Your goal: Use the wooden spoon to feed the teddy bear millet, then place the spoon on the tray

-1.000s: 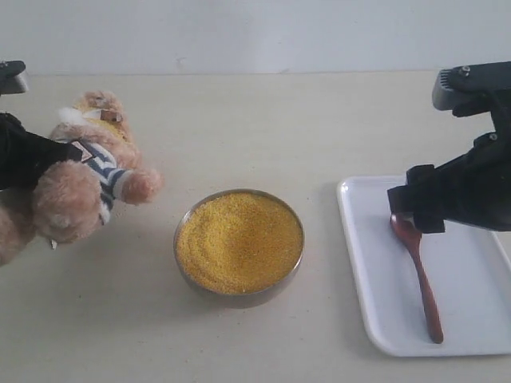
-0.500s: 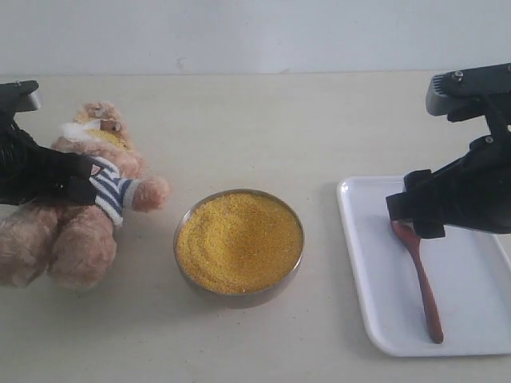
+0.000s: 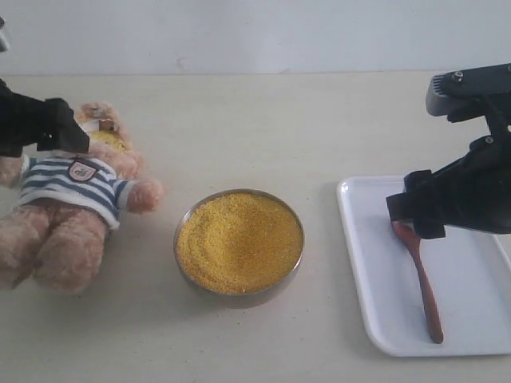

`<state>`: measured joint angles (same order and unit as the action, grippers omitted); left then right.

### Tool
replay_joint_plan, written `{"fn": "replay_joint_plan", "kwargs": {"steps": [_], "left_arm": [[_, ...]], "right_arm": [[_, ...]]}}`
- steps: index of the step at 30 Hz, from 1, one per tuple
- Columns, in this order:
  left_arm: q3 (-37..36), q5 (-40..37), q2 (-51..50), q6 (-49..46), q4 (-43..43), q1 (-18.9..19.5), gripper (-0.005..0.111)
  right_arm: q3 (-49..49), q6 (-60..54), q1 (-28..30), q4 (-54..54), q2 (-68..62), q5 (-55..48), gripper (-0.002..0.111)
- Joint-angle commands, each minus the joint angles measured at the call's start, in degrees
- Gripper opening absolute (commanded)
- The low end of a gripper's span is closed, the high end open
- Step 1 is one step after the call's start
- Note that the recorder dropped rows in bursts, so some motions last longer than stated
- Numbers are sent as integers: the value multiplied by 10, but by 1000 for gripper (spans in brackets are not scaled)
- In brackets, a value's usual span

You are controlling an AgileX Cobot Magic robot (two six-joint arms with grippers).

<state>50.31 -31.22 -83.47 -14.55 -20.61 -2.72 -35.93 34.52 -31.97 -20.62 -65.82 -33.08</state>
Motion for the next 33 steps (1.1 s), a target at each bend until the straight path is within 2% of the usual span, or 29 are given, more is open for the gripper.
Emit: {"fn": "replay_joint_plan", "kwargs": {"steps": [1,3,5,8,10,16,19,22,28,33], "left_arm": [[13,-5,48,36,45,2,76],[13,-8,67,67,93,2,63],[13,-23,82,96,133,2,41],[8,-40,108,107,155,2,3],[0,-37,131,110,153,2,4],[-59,27,242,146,153,2,4],[-95,57,316,146,153,2,4],[-137,93,404,151,153,2,4],[-220,152,579,193,153,2,4],[-255,109,699,208,153,2,4]], "right_arm": [[-1,-6,0,-3,6,-8,73],[-1,-6,0,-3,6,-8,73],[-1,-6,0,-3,6,-7,65],[-1,-5,0,-3,6,-6,34],[5,1,0,-3,6,6,2],[75,60,0,-13,15,123,1],[120,115,1,-38,51,213,1],[143,146,1,-78,104,260,1],[148,151,15,-131,255,229,1],[148,151,29,-157,364,190,1]]}}
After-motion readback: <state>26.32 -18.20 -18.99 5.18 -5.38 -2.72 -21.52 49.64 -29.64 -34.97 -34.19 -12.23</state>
